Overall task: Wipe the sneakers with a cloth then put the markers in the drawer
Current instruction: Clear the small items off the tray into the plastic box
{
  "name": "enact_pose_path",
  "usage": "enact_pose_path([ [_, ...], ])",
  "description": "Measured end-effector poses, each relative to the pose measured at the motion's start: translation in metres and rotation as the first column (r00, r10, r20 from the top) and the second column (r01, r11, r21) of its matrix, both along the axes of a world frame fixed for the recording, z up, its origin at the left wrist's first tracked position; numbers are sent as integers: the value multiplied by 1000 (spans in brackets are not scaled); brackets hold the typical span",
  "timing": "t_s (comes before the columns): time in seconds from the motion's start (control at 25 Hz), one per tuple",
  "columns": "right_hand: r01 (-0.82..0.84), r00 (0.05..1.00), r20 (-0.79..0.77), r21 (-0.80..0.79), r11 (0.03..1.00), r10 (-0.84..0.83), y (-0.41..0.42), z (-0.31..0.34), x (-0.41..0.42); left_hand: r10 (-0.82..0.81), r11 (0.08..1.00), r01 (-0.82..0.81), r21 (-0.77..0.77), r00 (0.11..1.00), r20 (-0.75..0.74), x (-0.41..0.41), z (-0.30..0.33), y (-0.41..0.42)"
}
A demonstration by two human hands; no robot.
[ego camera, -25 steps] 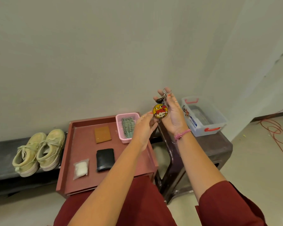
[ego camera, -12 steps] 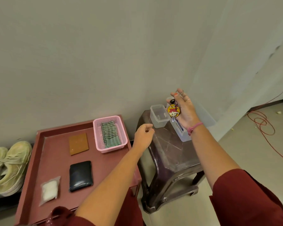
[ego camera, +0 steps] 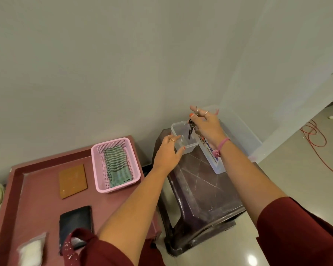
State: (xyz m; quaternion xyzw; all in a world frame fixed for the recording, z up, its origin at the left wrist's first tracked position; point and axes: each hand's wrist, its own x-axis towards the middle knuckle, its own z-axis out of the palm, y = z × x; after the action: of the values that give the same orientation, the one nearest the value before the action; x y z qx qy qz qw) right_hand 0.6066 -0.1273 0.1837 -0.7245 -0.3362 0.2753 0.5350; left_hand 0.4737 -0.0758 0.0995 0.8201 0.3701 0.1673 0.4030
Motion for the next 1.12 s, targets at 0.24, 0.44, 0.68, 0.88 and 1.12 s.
enact_pose_path([
  [0.24, -20, 879, 447, -314, 949, 166, 14, -7, 13, -21, 999, 20, 25, 999, 43, -6, -11, 6],
  [0.44, -73, 805, 411, -646, 760, 427, 39, -7, 25, -16, 1000, 15, 18, 998, 67, -7, -11, 5],
  [0.68, -24, 706, 469, -733, 680, 531, 59, -20, 24, -2, 1000, 2, -1, 994, 110, -4, -16, 4],
  [0.88, 45, 690, 536, -704, 709, 487, 64, -27, 26, 19, 1000, -18, -11, 994, 108, 1, -19, 3],
  [1.12, 91, 814, 496, -624, 776, 304, 51, -19, 29, 38, 997, -28, -67, 987, 156, 0, -17, 2],
])
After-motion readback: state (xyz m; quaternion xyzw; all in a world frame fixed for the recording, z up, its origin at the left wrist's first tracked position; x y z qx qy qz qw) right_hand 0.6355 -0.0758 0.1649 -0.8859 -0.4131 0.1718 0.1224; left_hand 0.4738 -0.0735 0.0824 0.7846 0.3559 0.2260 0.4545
